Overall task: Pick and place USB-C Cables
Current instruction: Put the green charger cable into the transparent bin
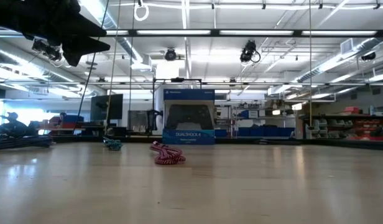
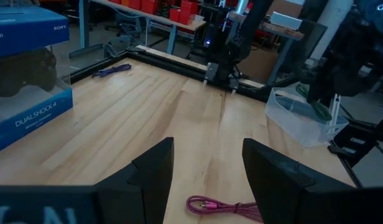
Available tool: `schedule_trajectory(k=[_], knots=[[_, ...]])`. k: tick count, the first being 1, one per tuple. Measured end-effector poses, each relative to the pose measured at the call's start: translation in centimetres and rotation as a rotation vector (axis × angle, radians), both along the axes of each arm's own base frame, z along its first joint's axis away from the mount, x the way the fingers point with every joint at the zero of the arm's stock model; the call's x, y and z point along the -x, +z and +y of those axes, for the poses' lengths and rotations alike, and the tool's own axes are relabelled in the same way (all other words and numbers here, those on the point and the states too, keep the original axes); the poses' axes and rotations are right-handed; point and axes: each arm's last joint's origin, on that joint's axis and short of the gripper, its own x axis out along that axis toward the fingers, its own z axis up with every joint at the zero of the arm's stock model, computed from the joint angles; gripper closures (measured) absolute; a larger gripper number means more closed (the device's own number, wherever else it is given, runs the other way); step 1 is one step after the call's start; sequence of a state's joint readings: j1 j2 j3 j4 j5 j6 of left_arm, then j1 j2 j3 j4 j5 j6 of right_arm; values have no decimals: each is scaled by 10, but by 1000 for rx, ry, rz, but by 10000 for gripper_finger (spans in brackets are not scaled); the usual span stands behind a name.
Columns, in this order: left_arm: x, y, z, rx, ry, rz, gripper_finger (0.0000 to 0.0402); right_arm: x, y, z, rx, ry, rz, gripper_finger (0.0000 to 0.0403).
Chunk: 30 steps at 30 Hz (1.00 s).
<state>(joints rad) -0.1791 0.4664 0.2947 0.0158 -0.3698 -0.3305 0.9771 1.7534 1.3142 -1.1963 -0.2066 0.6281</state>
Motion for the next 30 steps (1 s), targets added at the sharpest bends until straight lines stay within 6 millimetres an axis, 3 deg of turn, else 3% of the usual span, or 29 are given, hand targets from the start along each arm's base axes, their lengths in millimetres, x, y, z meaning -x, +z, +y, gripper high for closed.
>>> schedule_trajectory(k=[18,30], knots=[[-1,1,0,35,5,-20,203,16,-17,17,32,179,-37,384],[0,0,-5,69,-24,-16,203,18,-24,12,80,160,-42,240]])
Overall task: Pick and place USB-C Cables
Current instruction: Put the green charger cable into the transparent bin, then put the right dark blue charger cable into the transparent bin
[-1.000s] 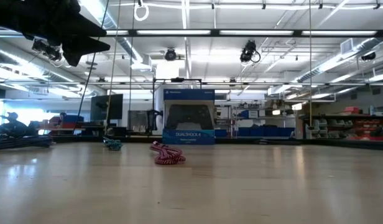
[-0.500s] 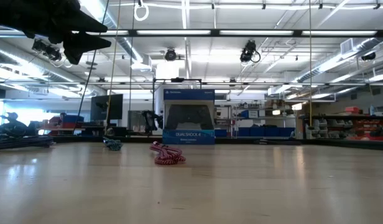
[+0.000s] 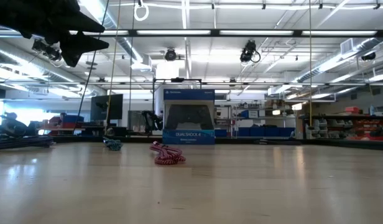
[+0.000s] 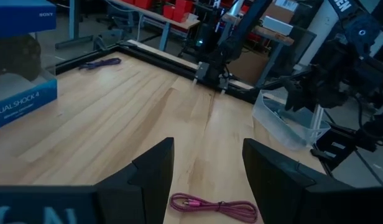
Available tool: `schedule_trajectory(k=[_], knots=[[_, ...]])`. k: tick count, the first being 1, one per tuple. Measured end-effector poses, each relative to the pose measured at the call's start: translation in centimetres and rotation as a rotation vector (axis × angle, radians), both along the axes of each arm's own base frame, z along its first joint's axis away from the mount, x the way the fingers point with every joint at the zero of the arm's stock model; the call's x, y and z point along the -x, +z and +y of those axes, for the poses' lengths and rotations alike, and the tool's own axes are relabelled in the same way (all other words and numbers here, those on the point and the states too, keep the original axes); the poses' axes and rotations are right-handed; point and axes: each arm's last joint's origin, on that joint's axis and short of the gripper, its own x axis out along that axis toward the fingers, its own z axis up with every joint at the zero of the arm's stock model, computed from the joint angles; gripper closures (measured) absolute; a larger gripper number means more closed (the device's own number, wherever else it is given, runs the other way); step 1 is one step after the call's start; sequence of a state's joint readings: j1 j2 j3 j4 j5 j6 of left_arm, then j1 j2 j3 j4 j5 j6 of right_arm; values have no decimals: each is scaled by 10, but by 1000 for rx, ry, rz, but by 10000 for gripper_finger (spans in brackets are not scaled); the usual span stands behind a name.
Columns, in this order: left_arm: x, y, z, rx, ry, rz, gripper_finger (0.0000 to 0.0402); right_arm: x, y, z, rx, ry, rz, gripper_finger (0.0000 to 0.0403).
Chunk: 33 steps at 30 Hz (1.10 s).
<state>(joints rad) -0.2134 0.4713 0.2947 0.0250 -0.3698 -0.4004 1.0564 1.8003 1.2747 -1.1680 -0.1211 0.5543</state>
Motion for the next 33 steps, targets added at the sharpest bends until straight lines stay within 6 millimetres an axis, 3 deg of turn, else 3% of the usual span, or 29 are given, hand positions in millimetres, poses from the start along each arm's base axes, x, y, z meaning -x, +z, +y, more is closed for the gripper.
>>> schedule_trajectory(k=[4,10,15,22,27,33], knots=[[0,1,0,-17,3,-8,203,-5,11,-8,28,-31,-21,231],[0,8,3,-108,83,-60,203,-24,56,-28,59,-42,-189,237],[0,7,2,-115,81,-47,203,-46,82,-59,150,-68,-357,240],[0,6,0,-110,48,-46,203,-97,88,-127,382,-216,-500,241],[0,6,0,-106,46,-47,203,-132,88,-189,408,-410,-509,241],[0,6,-2,-83,-5,-51,203,-155,89,-262,384,-585,-518,241]])
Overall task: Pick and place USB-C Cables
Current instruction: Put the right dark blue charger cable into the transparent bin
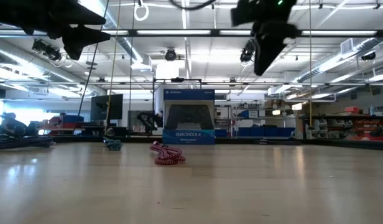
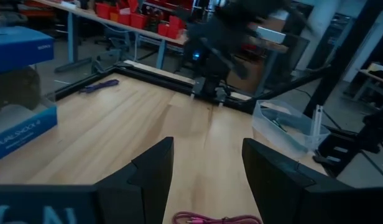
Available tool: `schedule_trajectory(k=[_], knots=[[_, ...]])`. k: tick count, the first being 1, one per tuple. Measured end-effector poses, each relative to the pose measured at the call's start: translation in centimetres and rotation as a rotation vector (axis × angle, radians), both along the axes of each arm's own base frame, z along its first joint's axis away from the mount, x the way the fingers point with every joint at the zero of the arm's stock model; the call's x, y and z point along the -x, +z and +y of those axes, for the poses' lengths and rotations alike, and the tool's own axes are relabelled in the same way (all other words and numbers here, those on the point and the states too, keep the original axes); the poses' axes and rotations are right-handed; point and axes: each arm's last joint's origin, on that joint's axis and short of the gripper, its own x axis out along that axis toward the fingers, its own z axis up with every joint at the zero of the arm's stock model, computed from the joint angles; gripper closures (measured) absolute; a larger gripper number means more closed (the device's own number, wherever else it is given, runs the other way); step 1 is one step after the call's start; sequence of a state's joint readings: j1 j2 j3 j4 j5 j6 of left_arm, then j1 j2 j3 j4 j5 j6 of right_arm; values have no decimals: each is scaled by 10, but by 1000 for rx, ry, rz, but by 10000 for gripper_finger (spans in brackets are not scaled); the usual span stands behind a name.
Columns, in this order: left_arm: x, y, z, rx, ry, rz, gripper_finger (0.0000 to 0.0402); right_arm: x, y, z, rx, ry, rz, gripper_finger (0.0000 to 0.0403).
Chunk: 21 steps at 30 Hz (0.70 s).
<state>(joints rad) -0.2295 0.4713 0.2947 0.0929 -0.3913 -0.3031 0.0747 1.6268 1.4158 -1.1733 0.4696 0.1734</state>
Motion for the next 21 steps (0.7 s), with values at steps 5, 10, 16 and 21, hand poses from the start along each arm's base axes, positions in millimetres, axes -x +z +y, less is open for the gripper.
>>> schedule_trajectory(k=[5,10,16,21], knots=[[0,0,0,0,-4,0,203,-3,0,-58,-80,-97,-36,241],[0,0,0,0,-4,0,203,7,1,-109,-57,-187,-32,241],[0,0,0,0,-4,0,203,24,3,-165,-14,-281,-60,242],[0,0,0,0,-4,1,203,40,1,-202,-14,-305,-68,243]])
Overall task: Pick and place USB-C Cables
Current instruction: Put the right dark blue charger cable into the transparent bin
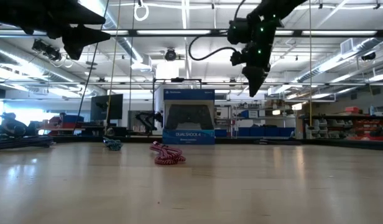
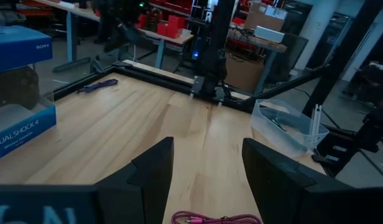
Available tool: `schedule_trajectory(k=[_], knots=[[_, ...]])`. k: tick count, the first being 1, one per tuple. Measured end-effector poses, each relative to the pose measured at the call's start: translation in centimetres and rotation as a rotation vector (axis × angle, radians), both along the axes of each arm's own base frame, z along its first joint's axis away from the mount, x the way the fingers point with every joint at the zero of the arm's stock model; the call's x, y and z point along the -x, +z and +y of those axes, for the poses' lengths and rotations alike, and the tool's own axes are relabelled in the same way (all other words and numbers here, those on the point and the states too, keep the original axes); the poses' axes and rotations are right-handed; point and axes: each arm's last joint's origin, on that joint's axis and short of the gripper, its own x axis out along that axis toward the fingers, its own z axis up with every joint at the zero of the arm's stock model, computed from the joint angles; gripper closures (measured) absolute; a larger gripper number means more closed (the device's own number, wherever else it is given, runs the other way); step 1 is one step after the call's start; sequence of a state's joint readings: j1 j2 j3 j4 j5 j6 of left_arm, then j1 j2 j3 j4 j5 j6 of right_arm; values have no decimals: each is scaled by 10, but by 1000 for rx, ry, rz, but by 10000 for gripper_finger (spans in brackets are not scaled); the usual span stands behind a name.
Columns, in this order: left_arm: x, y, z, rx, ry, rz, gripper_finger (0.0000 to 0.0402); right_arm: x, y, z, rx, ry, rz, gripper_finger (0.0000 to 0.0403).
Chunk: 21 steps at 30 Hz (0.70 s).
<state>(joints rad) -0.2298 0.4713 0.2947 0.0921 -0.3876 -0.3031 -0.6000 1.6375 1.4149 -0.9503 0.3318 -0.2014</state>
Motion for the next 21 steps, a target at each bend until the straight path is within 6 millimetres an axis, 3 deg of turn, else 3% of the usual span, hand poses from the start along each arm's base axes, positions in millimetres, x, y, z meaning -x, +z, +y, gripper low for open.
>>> schedule_trajectory(k=[7,13,21], knots=[[0,0,0,-8,1,2,203,12,-17,-31,-91,49,36,243],[0,0,0,-10,2,2,203,21,-39,-46,-180,67,142,243],[0,0,0,-2,2,0,203,31,-53,-64,-236,74,163,243]])
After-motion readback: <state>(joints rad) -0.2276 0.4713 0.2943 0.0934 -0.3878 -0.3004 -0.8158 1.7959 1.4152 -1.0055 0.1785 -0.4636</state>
